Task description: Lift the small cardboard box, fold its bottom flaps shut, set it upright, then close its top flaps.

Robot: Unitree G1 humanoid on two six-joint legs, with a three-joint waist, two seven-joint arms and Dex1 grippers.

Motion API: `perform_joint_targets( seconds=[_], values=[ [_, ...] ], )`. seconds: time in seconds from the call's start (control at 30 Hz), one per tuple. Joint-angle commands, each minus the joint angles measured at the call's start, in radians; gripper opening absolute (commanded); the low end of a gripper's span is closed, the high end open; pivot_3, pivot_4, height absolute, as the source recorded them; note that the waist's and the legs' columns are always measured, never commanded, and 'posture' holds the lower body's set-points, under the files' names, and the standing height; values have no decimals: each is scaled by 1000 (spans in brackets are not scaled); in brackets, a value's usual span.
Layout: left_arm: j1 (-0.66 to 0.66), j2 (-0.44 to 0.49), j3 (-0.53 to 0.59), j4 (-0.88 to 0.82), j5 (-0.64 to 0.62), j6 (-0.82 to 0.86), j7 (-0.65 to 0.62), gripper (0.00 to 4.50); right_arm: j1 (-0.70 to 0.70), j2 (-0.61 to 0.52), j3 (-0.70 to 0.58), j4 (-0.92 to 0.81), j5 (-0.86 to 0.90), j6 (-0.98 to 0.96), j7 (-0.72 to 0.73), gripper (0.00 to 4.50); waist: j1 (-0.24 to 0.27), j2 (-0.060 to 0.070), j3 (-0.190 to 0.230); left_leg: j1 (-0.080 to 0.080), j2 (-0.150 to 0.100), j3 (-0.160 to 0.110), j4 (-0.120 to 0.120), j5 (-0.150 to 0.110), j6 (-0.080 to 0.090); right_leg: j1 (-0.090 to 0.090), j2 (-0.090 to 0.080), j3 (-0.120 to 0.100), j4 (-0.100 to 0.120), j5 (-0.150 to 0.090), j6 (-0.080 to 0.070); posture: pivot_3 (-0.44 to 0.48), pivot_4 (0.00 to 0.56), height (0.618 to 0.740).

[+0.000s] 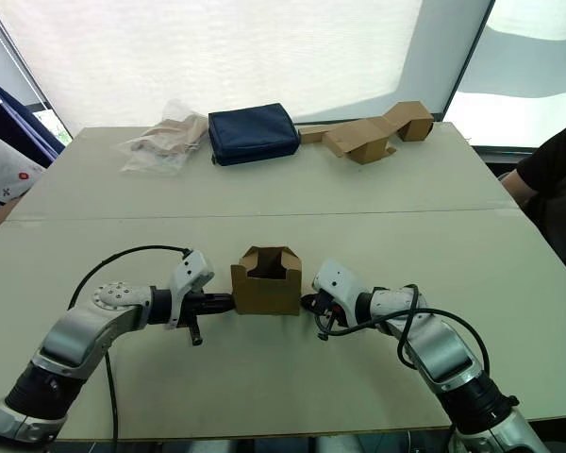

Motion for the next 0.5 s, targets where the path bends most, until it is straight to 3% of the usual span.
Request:
perform_joint_targets(
  seconds=[0.03, 0.17, 0.33, 0.5],
  values=[
    [-30, 24, 50, -10, -91, 14, -85, 26, 0, -22, -6, -39, 6, -21, 33, 0, 0, 0, 0, 0, 0, 0, 0, 0, 0, 0, 0, 0, 0, 0, 0, 0, 150, 740],
    [-83, 50, 114, 49, -147, 27, -128, 26, 8, -61, -84, -52, 56, -40, 78, 0, 2, 0, 0, 0, 0, 0, 0, 0, 0, 0, 0, -1, 0, 0, 0, 0, 150, 740],
    [-164, 81, 141, 159, -129, -30, -146, 26, -4, -132, -168, -80, 111, -32, 137, 0, 1, 0, 0, 0, 0, 0, 0, 0, 0, 1, 0, -1, -1, 0, 0, 0, 150, 740],
    [-258, 98, 149, 177, -175, -17, -211, 26, -88, -152, -241, -97, 202, 23, 169, 0, -2, 0, 0, 0, 0, 0, 0, 0, 0, 0, 1, -1, -1, 0, 0, 0, 150, 740]
  ],
)
